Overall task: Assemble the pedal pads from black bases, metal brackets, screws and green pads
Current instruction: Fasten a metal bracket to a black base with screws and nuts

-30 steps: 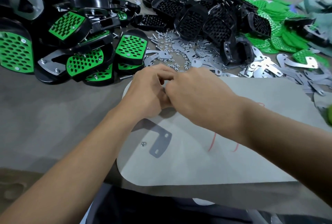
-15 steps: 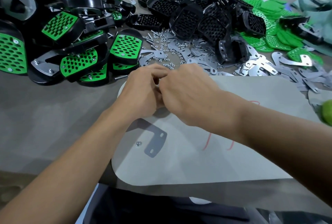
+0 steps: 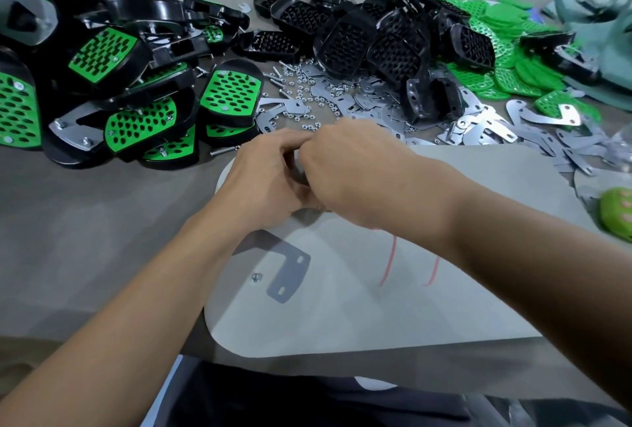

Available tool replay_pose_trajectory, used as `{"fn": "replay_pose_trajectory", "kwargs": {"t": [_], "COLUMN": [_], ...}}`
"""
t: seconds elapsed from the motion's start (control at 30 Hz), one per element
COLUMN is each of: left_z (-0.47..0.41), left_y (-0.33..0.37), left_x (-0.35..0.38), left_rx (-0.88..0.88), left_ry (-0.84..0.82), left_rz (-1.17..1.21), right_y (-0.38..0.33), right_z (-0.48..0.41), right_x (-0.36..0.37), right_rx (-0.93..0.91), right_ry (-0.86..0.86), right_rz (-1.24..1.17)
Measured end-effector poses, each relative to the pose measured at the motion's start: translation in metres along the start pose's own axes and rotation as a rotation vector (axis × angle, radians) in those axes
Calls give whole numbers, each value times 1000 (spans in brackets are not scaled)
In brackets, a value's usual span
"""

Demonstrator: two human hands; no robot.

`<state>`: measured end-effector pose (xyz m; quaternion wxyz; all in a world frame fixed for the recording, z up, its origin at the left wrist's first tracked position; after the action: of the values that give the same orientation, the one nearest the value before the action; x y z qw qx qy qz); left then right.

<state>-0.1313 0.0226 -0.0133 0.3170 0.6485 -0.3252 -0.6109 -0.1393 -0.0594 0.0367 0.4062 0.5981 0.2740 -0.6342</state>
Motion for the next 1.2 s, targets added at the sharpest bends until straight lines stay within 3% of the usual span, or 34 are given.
{"fn": "replay_pose_trajectory", "kwargs": {"t": [0.13, 0.4, 0.67, 0.87, 1.2], "left_z": [0, -1, 2, 0, 0], "left_y": [-5, -3, 0, -8, -2], "left_x": [0, 3, -1, 3, 0], "left_rx": [-14, -18, -15, -42, -12], "left_ry": [-20, -36, -40, -52, -34], "left_rz": [-13, -10, -28, 26, -19], "right_y": [-2, 4, -5, 4, -1], "right_z": [-2, 1, 0, -3, 1], "right_x": [1, 5, 2, 3, 7], "right_rx": [-49, 74, -8, 99, -23], "right_ry": [23, 59, 16, 32, 46], "right_rz": [72, 56, 5, -76, -21]}}
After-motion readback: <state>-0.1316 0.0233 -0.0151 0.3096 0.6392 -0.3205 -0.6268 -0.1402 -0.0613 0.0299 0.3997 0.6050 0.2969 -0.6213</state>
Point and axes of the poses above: each hand's wrist, its own z-axis away from the middle knuckle, its own x-axis out of the palm, y = z × x, the point moved 6 cm from there along -z, towards the middle knuckle, and after that the axes turned 13 degrees about -x, right-handed, at the moved point
